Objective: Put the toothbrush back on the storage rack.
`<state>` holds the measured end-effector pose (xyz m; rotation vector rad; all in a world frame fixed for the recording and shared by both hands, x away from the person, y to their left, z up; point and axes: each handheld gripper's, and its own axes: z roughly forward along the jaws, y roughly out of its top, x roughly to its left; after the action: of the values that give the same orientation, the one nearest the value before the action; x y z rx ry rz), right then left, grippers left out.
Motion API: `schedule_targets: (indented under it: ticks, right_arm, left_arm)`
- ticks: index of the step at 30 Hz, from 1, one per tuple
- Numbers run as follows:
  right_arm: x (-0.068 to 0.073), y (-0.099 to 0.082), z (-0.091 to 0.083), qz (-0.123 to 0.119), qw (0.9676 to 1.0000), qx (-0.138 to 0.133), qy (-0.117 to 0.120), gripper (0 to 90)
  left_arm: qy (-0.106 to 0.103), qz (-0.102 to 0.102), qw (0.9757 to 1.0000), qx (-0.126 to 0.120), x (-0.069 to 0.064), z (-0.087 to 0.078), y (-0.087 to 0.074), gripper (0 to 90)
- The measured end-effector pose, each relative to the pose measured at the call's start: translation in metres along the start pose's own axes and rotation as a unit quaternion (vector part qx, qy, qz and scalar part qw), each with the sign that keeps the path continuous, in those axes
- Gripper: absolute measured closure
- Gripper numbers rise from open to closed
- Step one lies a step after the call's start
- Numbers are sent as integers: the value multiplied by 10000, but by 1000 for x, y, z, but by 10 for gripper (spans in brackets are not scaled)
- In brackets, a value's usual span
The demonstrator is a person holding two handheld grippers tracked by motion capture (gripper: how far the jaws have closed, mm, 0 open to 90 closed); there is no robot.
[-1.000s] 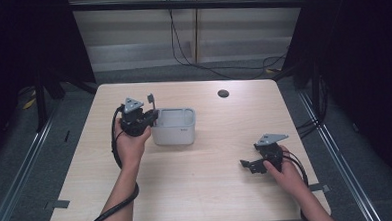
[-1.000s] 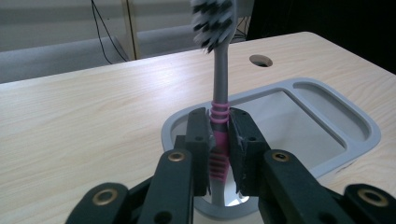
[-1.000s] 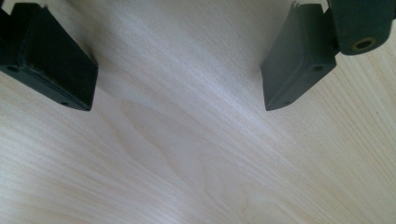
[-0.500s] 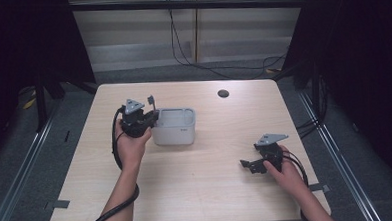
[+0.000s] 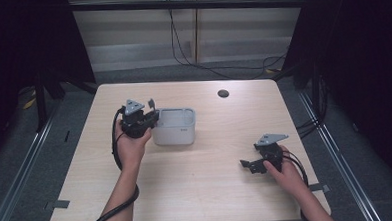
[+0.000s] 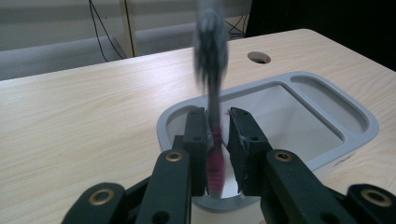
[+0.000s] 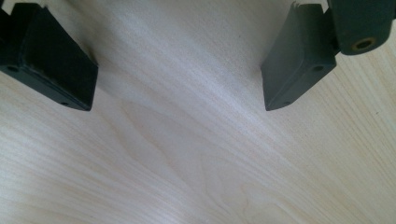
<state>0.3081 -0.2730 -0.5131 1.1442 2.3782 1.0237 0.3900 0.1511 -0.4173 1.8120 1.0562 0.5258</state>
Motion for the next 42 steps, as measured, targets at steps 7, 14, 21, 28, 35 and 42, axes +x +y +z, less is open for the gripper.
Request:
schedule_targets:
  ticks: [7,14,21,28,35,42]
  right_arm:
    - [0,0,0,0,10000,2,1,100]
    - [0,0,0,1,10000,4,2,100]
    - [0,0,0,0,10000,1,0,100]
    - [0,0,0,0,10000,1,-1,101]
    - [0,0,0,1,10000,3,2,100]
    - [0,0,0,0,10000,0,-1,100]
  left_arm:
    - [-22,42,10000,-3,0,-1,2,763]
    - [28,-13,10000,0,1,-3,1,745]
    - [35,-19,10000,23,3,-7,2,714]
    - [23,-60,10000,34,5,-10,1,667]
    - [-56,-87,9999,14,6,-13,2,615]
    - [-77,-117,9999,-12,8,-17,0,557]
